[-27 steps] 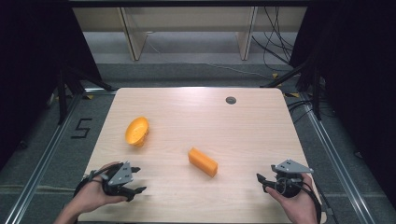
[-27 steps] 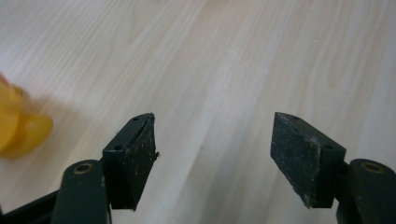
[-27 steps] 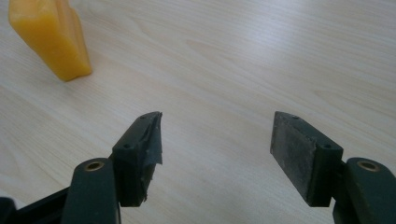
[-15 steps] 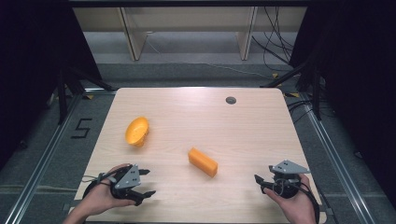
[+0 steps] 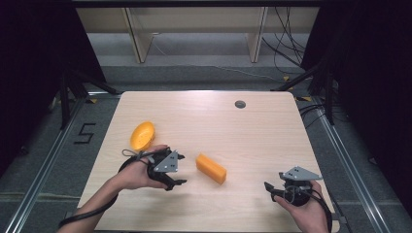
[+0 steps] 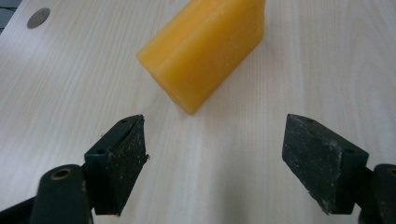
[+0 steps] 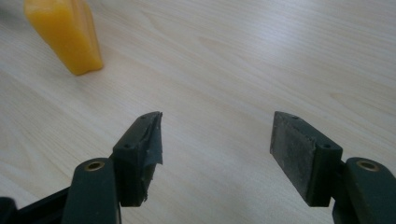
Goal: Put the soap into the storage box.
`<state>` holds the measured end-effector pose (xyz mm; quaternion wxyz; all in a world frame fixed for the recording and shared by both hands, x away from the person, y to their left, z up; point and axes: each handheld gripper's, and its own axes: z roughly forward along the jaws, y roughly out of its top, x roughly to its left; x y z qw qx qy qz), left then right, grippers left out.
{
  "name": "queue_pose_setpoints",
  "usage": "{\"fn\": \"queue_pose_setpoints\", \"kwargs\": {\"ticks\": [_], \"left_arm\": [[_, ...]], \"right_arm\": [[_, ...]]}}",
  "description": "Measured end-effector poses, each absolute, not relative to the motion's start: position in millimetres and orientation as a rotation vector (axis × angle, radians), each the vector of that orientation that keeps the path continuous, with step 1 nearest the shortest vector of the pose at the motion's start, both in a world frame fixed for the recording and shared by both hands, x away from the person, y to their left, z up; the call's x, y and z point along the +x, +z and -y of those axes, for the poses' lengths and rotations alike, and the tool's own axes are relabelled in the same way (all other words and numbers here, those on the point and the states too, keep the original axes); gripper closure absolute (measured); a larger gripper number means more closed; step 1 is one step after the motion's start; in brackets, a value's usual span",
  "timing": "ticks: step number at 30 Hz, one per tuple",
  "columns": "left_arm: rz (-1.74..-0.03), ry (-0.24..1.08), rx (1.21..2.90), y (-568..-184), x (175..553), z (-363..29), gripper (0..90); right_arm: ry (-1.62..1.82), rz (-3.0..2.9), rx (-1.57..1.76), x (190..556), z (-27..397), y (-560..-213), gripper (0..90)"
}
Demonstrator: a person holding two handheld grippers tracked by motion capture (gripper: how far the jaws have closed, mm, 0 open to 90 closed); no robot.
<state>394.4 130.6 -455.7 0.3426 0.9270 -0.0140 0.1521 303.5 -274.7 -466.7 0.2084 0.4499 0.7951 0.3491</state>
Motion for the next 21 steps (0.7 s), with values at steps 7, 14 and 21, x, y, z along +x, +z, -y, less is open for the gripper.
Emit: {"fn": "queue_pose_setpoints", "kwargs": {"ticks": [7,14,21], "left_arm": [[0.177,0.340,2.447,-448.9,415.2,-89.4,19.8],[0.324,0.295,2.539,-441.8,429.7,-55.5,20.9],[0.420,0.215,2.635,-447.5,436.5,-26.7,21.3]], "right_arm": [[0.981,-2.219,1.252,304.0,275.3,-467.7,34.8],[0.977,-2.213,1.269,303.6,275.1,-466.9,34.7],[0.981,-2.215,1.266,303.2,274.8,-467.2,34.7]]}}
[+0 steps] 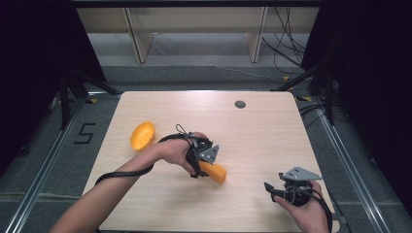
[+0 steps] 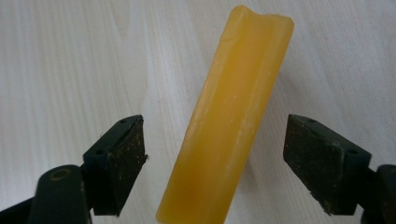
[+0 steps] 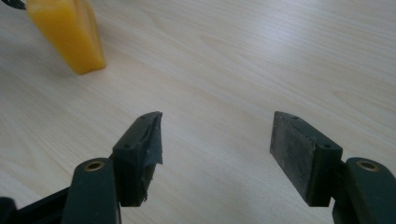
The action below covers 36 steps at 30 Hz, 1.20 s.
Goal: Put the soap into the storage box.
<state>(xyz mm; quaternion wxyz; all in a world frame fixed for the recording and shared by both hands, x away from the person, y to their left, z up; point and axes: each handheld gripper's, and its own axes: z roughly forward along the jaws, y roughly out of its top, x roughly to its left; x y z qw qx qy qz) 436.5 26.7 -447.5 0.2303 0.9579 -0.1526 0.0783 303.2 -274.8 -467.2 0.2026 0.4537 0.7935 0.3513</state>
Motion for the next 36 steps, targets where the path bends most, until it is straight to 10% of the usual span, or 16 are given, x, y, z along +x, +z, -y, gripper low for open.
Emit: {"fn": "queue_pose_setpoints", "kwargs": {"ticks": [12,24,30,36], "left_arm": [[0.514,0.214,2.803,-462.5,440.5,-4.7,28.6],[0.491,0.146,2.856,-464.7,439.3,-4.8,55.8],[0.180,0.128,2.916,-459.8,430.5,-9.1,60.4],[-0.525,0.038,2.738,-438.5,422.3,-36.4,60.5]], "right_arm": [[0.975,-2.233,1.229,305.5,275.9,-469.6,34.6],[0.999,-2.249,1.251,306.1,275.7,-470.5,34.6],[0.983,-2.240,1.285,304.2,275.9,-469.5,34.5],[0.979,-2.224,1.255,304.5,276.4,-470.5,34.4]]}}
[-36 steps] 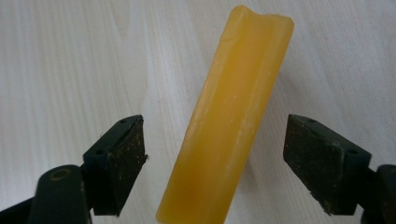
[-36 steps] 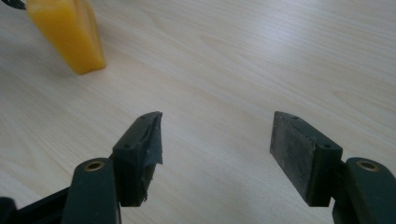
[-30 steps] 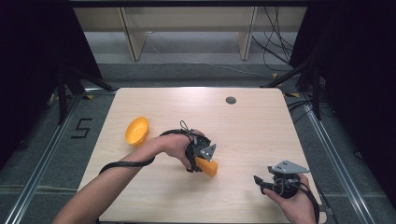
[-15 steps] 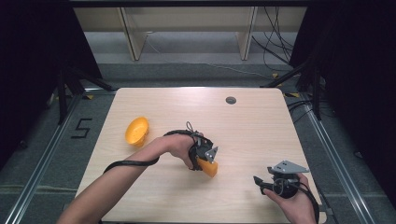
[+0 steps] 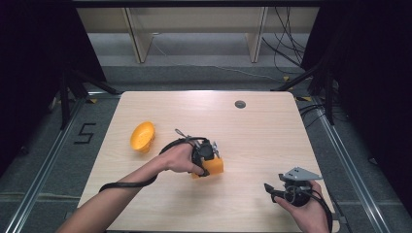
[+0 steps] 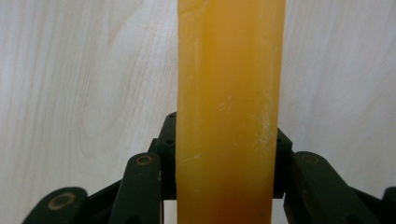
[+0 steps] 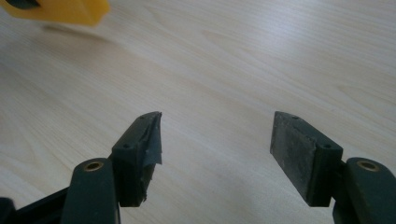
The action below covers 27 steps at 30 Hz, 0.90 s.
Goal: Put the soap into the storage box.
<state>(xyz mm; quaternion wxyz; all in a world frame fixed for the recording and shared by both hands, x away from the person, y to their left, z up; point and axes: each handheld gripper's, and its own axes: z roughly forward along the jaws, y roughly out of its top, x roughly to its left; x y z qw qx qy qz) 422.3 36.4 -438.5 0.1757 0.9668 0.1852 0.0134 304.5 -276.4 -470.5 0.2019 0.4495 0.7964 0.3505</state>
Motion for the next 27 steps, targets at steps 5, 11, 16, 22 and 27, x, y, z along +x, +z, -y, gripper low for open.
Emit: {"fn": "queue_pose_setpoints", "kwargs": {"ticks": [5,11,16,22,27], "left_arm": [[-1.155,0.022,2.415,-428.3,412.0,-73.1,60.5],[-1.361,0.079,2.352,-421.2,410.3,-117.3,60.6],[-1.489,0.120,2.282,-418.9,408.2,-146.0,60.6],[-1.568,0.122,2.227,-414.7,407.8,-180.0,60.6],[-1.618,0.142,2.183,-411.9,405.4,-200.6,60.7]], "right_arm": [[0.995,-2.240,1.245,305.9,275.9,-471.6,34.2],[0.986,-2.231,1.246,304.8,276.2,-469.6,34.3],[0.985,-2.215,1.277,304.0,275.3,-468.0,34.3],[0.988,-2.208,1.280,303.8,275.3,-467.7,34.4],[1.001,-2.210,1.335,301.7,272.6,-467.4,34.4]]}}
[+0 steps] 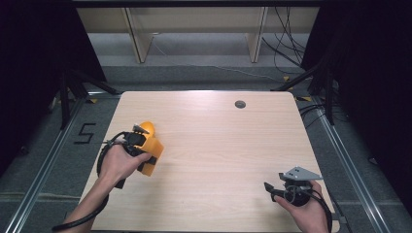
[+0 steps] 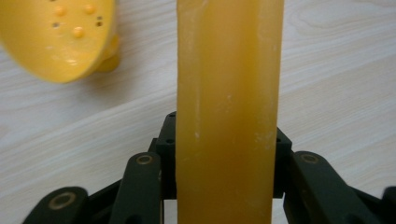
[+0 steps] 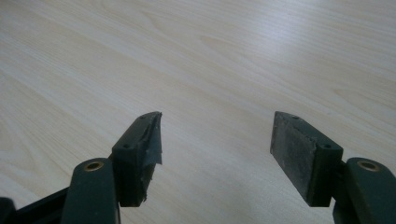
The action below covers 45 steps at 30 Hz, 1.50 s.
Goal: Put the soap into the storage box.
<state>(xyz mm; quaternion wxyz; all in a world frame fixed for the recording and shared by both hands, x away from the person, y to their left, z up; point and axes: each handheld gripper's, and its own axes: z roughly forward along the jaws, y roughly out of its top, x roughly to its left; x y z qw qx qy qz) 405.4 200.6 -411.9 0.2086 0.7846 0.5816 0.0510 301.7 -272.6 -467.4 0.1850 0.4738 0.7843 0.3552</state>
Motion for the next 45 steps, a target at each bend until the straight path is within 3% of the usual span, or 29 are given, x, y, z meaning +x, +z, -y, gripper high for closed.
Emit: {"fn": "queue_pose_setpoints", "kwargs": {"ticks": [13,31,45], "left_arm": [[-1.681,0.159,2.119,-406.2,404.5,-230.0,60.7],[-1.753,0.168,2.066,-397.4,415.7,-241.4,60.7],[-1.758,0.253,2.050,-387.2,437.5,-244.1,60.6]], "right_arm": [[0.987,-2.207,1.314,302.8,273.4,-467.9,34.4],[0.996,-2.209,1.292,304.5,274.2,-468.8,34.4],[0.980,-2.216,1.272,304.7,275.9,-468.5,34.3]]}}
